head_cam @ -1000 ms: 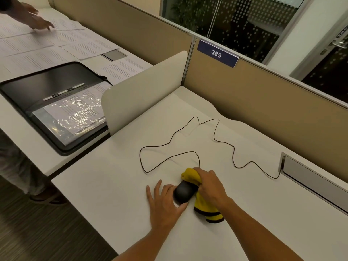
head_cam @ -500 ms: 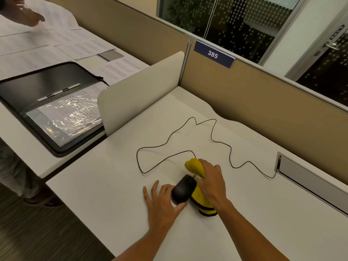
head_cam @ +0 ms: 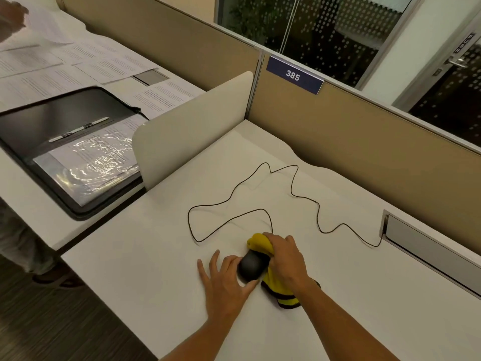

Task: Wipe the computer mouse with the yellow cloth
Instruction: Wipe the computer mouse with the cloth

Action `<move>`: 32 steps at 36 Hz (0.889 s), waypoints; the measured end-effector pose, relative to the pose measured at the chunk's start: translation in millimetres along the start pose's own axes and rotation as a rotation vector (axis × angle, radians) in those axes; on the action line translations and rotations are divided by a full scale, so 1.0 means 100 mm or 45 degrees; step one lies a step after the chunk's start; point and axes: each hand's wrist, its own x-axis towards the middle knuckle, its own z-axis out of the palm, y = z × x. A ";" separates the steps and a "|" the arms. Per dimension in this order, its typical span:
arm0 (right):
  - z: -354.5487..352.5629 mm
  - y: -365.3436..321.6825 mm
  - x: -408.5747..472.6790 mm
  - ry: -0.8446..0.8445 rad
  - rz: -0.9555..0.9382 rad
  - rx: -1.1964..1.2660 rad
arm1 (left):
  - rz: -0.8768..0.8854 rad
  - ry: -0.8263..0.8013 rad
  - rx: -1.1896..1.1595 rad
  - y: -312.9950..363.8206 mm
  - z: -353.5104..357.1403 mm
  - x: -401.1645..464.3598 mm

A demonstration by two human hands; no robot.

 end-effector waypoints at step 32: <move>-0.02 0.05 -0.17 0.098 -0.179 -0.331 | 0.024 -0.032 0.032 -0.02 0.01 0.00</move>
